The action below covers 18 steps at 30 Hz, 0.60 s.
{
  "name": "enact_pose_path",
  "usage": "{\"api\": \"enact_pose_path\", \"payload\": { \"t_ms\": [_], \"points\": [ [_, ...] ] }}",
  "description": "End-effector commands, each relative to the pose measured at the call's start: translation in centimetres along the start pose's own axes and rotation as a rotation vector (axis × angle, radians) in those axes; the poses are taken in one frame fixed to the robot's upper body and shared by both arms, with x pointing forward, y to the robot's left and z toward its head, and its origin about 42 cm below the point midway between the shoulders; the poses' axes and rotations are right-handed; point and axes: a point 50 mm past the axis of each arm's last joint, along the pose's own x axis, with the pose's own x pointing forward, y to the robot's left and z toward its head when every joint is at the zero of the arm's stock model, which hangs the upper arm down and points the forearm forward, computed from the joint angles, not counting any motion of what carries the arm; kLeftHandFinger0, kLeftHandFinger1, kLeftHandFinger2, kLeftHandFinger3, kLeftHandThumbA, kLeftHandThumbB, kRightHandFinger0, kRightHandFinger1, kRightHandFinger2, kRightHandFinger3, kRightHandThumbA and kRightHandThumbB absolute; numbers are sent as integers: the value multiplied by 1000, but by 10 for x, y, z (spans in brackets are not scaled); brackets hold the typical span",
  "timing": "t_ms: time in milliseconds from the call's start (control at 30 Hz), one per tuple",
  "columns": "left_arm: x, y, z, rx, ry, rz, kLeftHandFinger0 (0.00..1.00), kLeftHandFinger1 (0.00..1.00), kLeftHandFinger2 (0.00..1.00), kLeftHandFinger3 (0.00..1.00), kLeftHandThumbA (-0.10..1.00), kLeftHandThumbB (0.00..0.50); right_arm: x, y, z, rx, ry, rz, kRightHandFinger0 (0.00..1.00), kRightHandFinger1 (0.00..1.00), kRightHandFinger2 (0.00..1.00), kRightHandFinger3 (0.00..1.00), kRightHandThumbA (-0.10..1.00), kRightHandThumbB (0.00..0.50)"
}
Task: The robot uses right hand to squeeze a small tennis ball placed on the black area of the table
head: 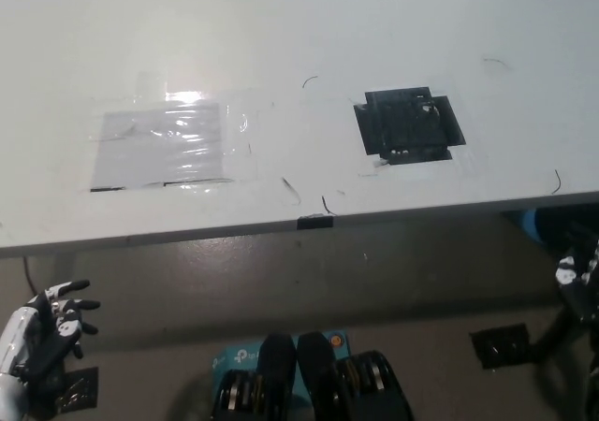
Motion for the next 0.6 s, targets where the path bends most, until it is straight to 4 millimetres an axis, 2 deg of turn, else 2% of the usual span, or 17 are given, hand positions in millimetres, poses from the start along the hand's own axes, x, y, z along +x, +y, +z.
{"api": "enact_pose_path", "payload": {
  "t_ms": [0,67,100,167,200,333,433,567],
  "points": [
    [-2,13,11,12,-51,4,253,399,548,663,247,0,6,-8,13,124,-170,-102,383,552,694,768,112,205],
    [-2,12,11,11,-50,3,261,402,552,658,256,0,5,-9,12,108,-168,-83,396,558,700,782,133,200],
    [-2,12,11,16,-55,1,263,402,563,679,246,0,5,-8,12,100,-170,-76,386,534,682,774,149,226],
    [-1,12,11,17,-51,3,281,424,579,693,235,0,6,-8,12,76,-174,-69,373,524,676,766,155,231],
    [-2,12,10,9,-50,6,285,425,572,696,159,0,7,-7,11,70,-177,-62,364,520,665,759,147,228],
    [-4,13,10,9,-54,0,274,412,558,693,128,0,3,-6,10,72,-175,-57,365,535,657,760,149,219],
    [-4,13,10,16,-53,0,265,403,548,676,170,0,3,-6,9,59,-177,-55,356,530,658,759,162,215],
    [-5,13,9,23,-38,3,282,421,567,700,98,0,1,-5,9,56,-174,-53,335,527,668,758,164,223]
  ]
}}
